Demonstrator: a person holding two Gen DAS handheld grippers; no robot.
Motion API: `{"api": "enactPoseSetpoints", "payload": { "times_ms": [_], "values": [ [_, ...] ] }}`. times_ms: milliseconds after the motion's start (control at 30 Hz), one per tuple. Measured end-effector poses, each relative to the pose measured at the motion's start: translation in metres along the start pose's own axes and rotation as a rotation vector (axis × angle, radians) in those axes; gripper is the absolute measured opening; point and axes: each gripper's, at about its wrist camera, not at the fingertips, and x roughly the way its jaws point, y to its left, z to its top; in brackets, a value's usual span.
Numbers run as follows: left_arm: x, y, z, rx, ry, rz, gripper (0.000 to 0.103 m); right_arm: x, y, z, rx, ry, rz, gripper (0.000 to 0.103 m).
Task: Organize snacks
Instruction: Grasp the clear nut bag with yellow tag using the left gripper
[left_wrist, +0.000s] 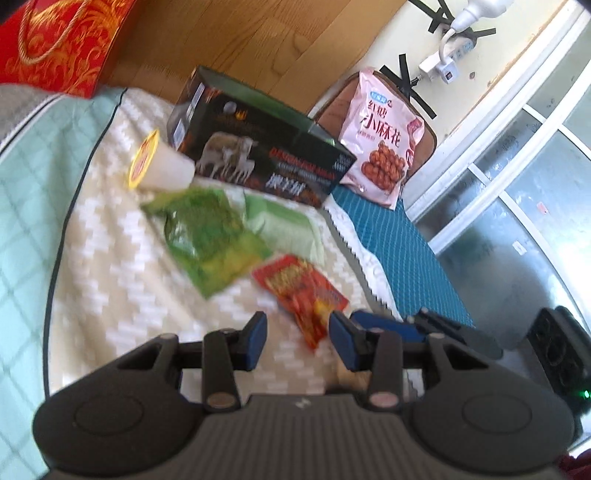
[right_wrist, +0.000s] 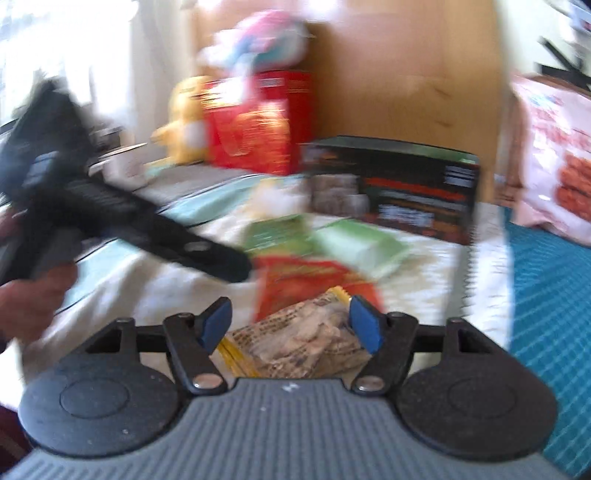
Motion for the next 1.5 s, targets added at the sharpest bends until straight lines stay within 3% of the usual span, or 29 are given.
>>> {"api": "enactPoseSetpoints", "payload": {
  "times_ms": [67, 133, 233, 433, 600, 667, 800, 833, 867, 933, 1033, 1167, 1400, 1433, 1467, 1500],
  "values": [
    [-0.006, 0.0, -0.006, -0.008, -0.003, -0.002, 0.038, -0.003, 0.009, 0.001, -0.012, 0.003, 0.068, 0.073],
    [-0.015, 0.001, -0.01, -0.018, -0.015, -0.008, 0.038, -0.009, 0.011, 0.005, -0.011, -0.026, 0.064, 0.074],
    [-0.028, 0.003, -0.015, -0.039, -0.025, -0.03, 0.039, -0.02, 0.004, 0.007, 0.018, -0.048, 0.03, 0.084],
    [-0.026, -0.007, -0.018, -0.025, -0.008, -0.058, 0.04, -0.028, 0.003, -0.011, 0.072, 0.022, 0.039, 0.084],
    [0.0, -0.024, -0.01, 0.038, 0.03, -0.062, 0.045, -0.026, 0.025, -0.025, 0.032, 0.064, 0.066, 0.082],
    [0.01, -0.029, -0.011, 0.057, 0.061, -0.055, 0.037, -0.026, 0.029, -0.025, -0.008, 0.075, 0.03, 0.075],
    [0.009, -0.031, -0.018, 0.066, 0.072, -0.054, 0.021, -0.037, 0.017, -0.024, -0.065, 0.052, -0.112, 0.079],
    [0.008, -0.031, -0.019, 0.055, 0.089, -0.067, 0.018, -0.039, 0.013, -0.023, -0.084, 0.035, -0.197, 0.078],
    [0.005, -0.03, -0.023, 0.045, 0.097, -0.079, 0.018, -0.04, 0.008, -0.022, -0.102, 0.027, -0.293, 0.079],
    [-0.002, -0.03, -0.029, 0.049, 0.093, -0.087, 0.019, -0.046, -0.005, -0.02, -0.064, 0.007, -0.352, 0.078],
    [-0.014, -0.032, -0.028, 0.053, 0.061, -0.071, 0.031, -0.057, -0.018, -0.018, 0.023, -0.037, -0.269, 0.078],
    [-0.016, -0.034, -0.014, 0.032, 0.033, -0.077, 0.045, -0.047, -0.007, -0.019, -0.02, -0.021, -0.24, 0.077],
    [0.021, -0.044, -0.013, 0.044, 0.113, -0.044, 0.046, -0.028, -0.005, -0.017, -0.071, 0.032, -0.227, 0.077],
    [0.026, -0.044, -0.015, 0.042, 0.122, -0.044, 0.043, -0.025, -0.009, -0.018, -0.059, 0.049, -0.218, 0.074],
    [0.027, -0.045, -0.016, 0.048, 0.11, -0.041, 0.042, -0.021, -0.013, -0.019, -0.042, 0.065, -0.186, 0.061],
    [0.028, -0.047, -0.017, 0.06, 0.107, -0.03, 0.041, -0.021, -0.014, -0.02, -0.027, 0.06, -0.168, 0.059]
  ]
}}
